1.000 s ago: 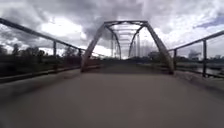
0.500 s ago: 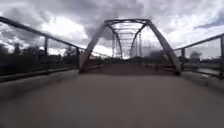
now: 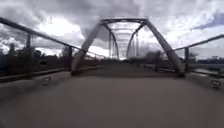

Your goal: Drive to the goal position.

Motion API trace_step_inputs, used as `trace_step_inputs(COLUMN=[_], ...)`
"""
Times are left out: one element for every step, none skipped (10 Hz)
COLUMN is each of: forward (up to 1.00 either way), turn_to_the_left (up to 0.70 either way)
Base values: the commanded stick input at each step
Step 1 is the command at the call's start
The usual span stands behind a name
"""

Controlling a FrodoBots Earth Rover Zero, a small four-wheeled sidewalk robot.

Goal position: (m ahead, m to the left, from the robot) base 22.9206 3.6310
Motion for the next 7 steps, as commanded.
trace_step_inputs(forward=[1.0, 1.0, 1.0, 1.0, 1.0, 1.0, 1.0], turn_to_the_left=[-0.02, 0.0, 0.0, 0.0, 0.0, 0.0, 0.0])
